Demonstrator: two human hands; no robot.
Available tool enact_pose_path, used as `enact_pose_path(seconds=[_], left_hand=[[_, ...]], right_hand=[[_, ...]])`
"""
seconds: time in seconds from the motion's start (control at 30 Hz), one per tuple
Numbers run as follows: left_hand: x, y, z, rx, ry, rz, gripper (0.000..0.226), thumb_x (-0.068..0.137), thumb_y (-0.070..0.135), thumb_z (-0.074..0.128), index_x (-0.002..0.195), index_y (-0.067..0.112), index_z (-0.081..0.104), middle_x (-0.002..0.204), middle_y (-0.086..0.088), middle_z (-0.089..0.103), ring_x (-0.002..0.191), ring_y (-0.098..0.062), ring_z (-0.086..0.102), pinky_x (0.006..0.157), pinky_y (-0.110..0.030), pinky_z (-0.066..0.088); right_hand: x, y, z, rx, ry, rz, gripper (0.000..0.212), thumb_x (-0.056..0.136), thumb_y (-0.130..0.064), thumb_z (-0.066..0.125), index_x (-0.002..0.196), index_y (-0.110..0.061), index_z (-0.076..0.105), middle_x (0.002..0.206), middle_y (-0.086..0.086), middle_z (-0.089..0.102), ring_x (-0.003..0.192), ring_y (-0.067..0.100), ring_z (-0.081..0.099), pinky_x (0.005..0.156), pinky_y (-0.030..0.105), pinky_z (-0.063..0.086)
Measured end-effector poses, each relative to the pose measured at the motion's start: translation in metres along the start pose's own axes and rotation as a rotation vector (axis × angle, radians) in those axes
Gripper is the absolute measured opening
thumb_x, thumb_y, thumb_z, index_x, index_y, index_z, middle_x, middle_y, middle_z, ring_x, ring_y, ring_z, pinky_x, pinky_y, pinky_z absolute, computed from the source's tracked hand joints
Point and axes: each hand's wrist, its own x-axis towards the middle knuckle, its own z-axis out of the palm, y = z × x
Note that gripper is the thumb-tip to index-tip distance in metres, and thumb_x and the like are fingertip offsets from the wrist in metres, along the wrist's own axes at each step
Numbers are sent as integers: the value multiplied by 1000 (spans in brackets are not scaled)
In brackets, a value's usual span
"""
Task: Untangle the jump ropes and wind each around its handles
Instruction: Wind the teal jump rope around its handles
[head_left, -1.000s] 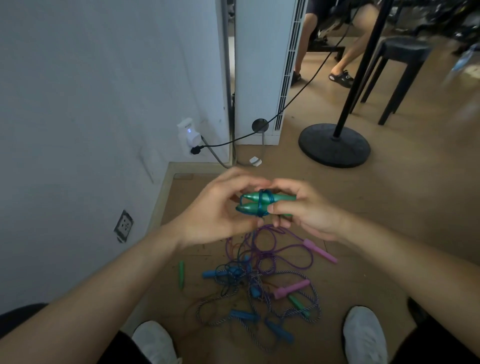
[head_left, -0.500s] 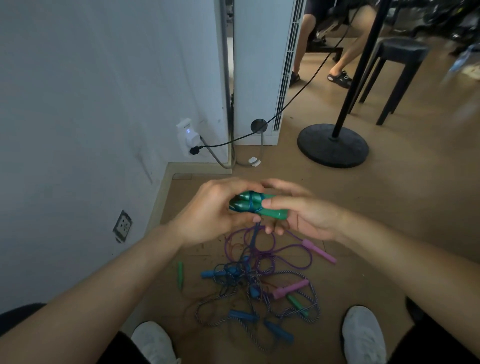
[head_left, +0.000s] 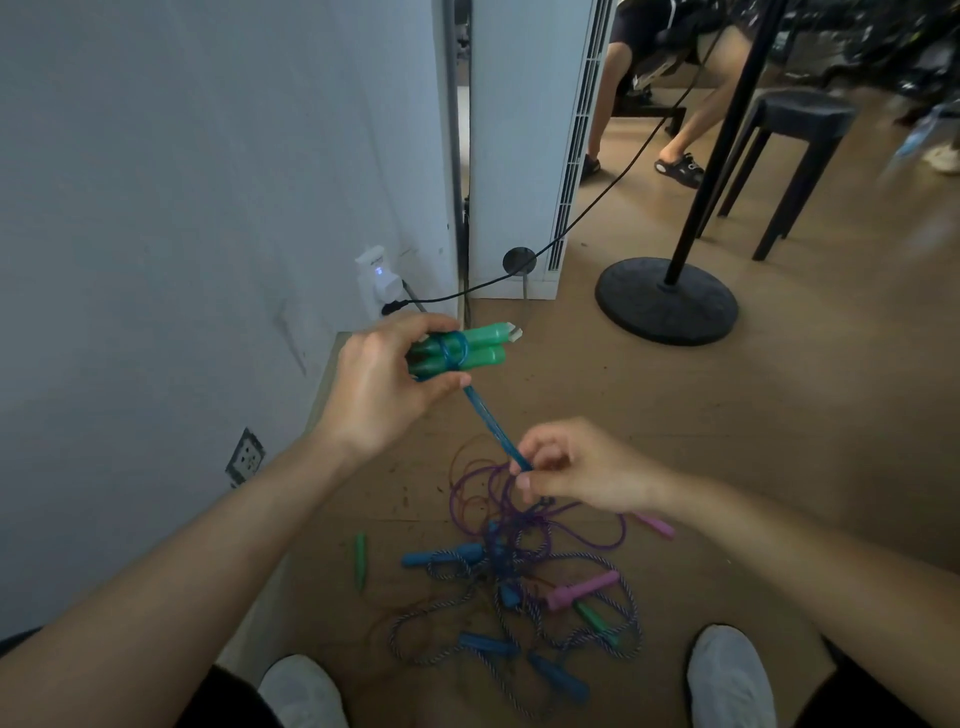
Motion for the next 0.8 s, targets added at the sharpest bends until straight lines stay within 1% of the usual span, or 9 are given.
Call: enact_pose_path(seconds=[0.03, 0.1, 0.17, 0.23, 0.37, 0.47, 0.6, 0.7, 0.8], left_hand=[[2, -4, -2, 26, 3, -3, 51, 68, 27, 91, 114, 18, 72, 105, 8, 70, 86, -5, 61, 83, -14, 49], [5, -15, -8, 75, -22, -9, 51, 65, 23, 93, 112, 15, 73, 104, 2, 72, 86, -10, 62, 82, -17, 50], [4, -26, -10, 133, -91, -5, 51, 63, 20, 94, 109, 13, 74, 103, -3, 73, 85, -17, 65, 80, -24, 51], [2, -35, -8, 194, -185, 4, 51, 63, 21, 94, 110, 15, 74, 101, -6, 72, 83, -17, 63, 77, -21, 46], [-8, -37, 13, 218, -397, 13, 51, 65, 27, 93, 111, 17, 73, 100, -3, 69, 87, -20, 62, 79, -30, 51], [-21, -30, 30, 198, -521, 87, 43, 64, 27, 93, 101, 19, 73, 86, 10, 55, 80, -20, 59, 70, -31, 46], [-39, -12, 38, -38, -664, 91, 45, 66, 26, 93, 106, 27, 73, 94, 15, 64, 81, -2, 60, 72, -15, 45], [-49, 7, 39, -205, -712, 33, 42, 68, 18, 92, 105, 24, 71, 96, 13, 69, 87, -9, 66, 73, -23, 53], [-55, 20, 37, -261, -718, 15, 51, 67, 16, 92, 111, 23, 66, 101, 14, 68, 93, -8, 66, 75, -26, 55]], right_hand=[[-2, 1, 4, -27, -14, 3, 3, 92, -18, 68, 93, -15, 67, 79, 2, 74, 75, 24, 71, 79, 40, 54], [-5, 1, 9, -78, -6, -13, 8, 96, -20, 62, 95, -13, 66, 72, 0, 67, 66, 25, 68, 67, 34, 53], [-7, -1, 10, -171, 48, -73, 10, 98, -20, 59, 102, -14, 67, 65, -5, 56, 56, 13, 55, 55, 24, 42], [-9, -6, 5, -289, 114, -133, 11, 98, -22, 59, 102, -20, 69, 61, -7, 52, 53, 5, 44, 54, 23, 34], [-14, -17, -13, -417, 155, -204, 10, 94, -27, 64, 86, -25, 70, 59, -9, 58, 55, 5, 53, 53, 18, 34], [-14, -24, -26, -430, 199, -244, 7, 91, -21, 69, 85, -22, 73, 60, -16, 59, 59, 0, 58, 56, 13, 36], [-12, -26, -45, -331, 233, -252, 5, 89, -18, 72, 90, -14, 75, 74, -5, 70, 66, 8, 62, 63, 28, 49], [-12, -23, -61, -255, 226, -230, 3, 86, -16, 75, 89, -14, 75, 77, 4, 73, 72, 25, 66, 69, 43, 52], [-11, -18, -75, -247, 185, -204, 6, 84, -14, 76, 90, -15, 76, 82, 1, 74, 79, 23, 68, 76, 40, 55]])
